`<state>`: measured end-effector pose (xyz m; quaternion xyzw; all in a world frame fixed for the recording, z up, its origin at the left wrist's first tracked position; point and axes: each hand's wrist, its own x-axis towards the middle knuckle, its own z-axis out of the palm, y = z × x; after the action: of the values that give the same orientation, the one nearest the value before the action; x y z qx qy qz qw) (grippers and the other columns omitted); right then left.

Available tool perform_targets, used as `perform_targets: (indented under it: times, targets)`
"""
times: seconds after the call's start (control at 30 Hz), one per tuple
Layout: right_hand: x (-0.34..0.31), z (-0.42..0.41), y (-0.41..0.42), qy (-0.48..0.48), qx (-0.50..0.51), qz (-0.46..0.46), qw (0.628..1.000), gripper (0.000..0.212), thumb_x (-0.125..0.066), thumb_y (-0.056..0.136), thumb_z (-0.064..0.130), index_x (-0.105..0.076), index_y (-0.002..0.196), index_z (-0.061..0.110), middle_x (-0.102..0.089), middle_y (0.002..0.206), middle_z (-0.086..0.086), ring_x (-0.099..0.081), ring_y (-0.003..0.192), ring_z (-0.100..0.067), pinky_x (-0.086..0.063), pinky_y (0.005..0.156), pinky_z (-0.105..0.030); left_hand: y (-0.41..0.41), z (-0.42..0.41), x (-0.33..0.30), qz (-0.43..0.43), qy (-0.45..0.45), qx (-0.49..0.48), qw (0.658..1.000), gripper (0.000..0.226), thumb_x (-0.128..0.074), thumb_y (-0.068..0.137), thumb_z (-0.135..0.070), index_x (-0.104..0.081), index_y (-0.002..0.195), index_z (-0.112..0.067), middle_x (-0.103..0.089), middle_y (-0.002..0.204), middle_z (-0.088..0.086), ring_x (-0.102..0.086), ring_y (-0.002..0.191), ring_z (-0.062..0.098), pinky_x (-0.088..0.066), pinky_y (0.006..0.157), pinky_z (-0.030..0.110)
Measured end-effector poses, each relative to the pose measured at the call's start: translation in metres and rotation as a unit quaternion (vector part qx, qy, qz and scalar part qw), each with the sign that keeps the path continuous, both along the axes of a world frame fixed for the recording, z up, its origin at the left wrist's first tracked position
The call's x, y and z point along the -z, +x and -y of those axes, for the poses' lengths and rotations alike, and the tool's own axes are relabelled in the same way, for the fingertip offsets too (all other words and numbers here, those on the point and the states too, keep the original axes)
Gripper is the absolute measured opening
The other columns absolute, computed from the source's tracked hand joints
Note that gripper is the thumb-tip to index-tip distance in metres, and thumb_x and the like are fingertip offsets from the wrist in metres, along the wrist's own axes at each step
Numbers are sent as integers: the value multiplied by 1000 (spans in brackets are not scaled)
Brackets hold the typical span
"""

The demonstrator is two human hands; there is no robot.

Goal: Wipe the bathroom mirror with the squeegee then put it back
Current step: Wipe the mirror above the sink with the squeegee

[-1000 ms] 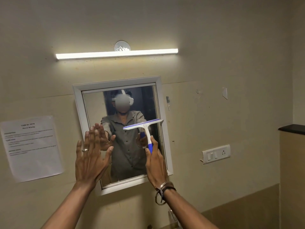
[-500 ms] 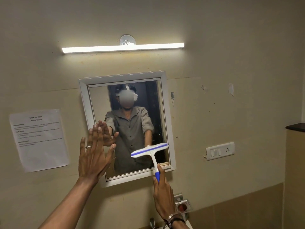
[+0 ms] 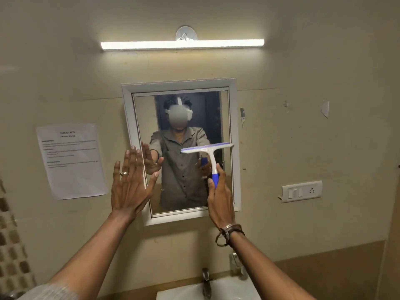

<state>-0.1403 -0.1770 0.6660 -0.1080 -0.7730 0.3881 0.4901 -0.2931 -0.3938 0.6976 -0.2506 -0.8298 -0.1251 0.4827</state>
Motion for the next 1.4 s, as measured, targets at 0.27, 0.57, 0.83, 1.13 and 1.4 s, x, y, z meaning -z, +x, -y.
perform_targets:
  times: [0.27,0.57,0.83,1.13,1.4]
  targets:
    - [74,11,10,-36,-19,30,999,52,-38,99,42,-18,147,41,-50,70,3,-48,50,-6,-43,45,-15,-5,3,10,2,0,2,1000,87,-28,104,-61,-7,171,-10,-5,181,11,-8,167,28,-15,133,58]
    - [84,14,24,-44,-21,20,999,50,-38,100,42,-22,147,40,-47,63,5,-48,49,-7,-46,46,-19,-7,2,15,1,7,10,1000,88,-27,103,-62,-2,171,-12,-2,181,9,-6,167,27,-12,134,56]
    - [27,2,8,-3,-19,-7,1000,50,-37,102,38,-18,149,35,-55,76,-4,-58,60,-17,-52,52,-24,-8,3,16,5,7,8,1000,88,-29,103,-61,-2,171,-12,-1,181,10,-6,167,28,-9,135,55]
    - [118,12,21,-39,-22,89,995,50,-41,100,38,-26,147,31,-45,64,8,-48,50,-7,-47,47,-17,-9,12,23,19,6,3,1000,89,-29,103,-62,-2,171,-12,-2,181,10,-7,167,28,-9,135,54]
    - [44,25,17,-9,-31,-24,999,46,-41,102,33,-25,145,39,-51,71,4,-51,53,-8,-48,48,-17,-8,11,24,25,5,-13,1000,86,-28,104,-60,-3,171,-12,-3,181,10,-7,167,27,-10,135,54]
